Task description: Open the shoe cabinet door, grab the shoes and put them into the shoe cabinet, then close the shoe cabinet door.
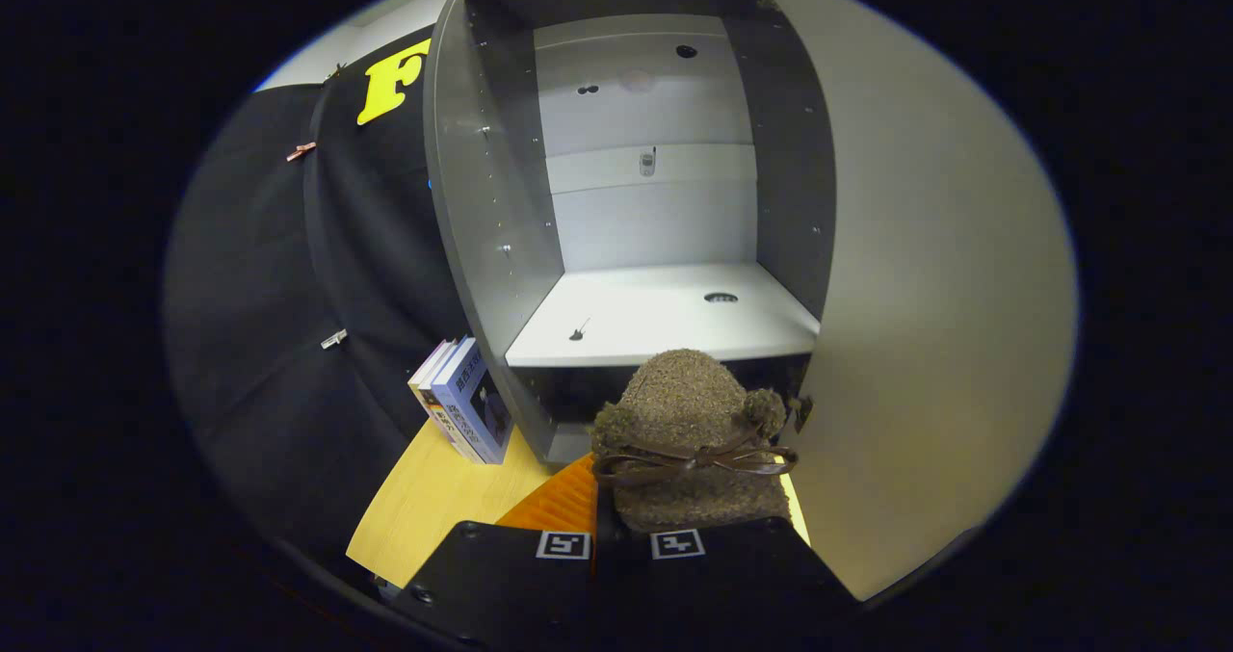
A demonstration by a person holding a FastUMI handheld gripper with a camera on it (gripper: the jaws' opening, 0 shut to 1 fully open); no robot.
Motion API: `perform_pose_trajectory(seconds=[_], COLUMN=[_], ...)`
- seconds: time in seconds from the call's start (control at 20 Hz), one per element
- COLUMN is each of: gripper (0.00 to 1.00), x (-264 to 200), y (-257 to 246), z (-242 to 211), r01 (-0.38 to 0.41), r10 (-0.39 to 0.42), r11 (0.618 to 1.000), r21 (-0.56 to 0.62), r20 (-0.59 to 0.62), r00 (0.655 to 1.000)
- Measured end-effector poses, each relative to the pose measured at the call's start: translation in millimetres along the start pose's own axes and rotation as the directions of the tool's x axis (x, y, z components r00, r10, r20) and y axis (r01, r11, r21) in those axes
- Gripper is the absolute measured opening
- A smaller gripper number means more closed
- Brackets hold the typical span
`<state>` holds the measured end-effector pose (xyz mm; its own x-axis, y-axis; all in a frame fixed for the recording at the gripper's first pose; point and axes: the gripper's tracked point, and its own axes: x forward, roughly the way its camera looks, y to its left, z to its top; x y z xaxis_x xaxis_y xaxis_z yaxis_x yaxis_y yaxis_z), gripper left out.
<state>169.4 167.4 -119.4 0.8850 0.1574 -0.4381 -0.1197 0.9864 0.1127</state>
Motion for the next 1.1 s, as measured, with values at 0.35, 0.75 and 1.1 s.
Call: perform_pose_trajectory(seconds=[0.35, 0.75, 1.1], gripper=[0.08, 0.08, 0.08], x=[87, 206, 278], y=[-5, -21, -18], z=[88, 127, 128], r01=[0.023, 0.103, 0.132], r10=[-0.023, -0.104, -0.134], r11=[0.999, 0.993, 0.991], r21=[0.025, -0.064, -0.034], r20=[0.008, -0.01, -0.052], r00=[1.0, 0.995, 0.99])
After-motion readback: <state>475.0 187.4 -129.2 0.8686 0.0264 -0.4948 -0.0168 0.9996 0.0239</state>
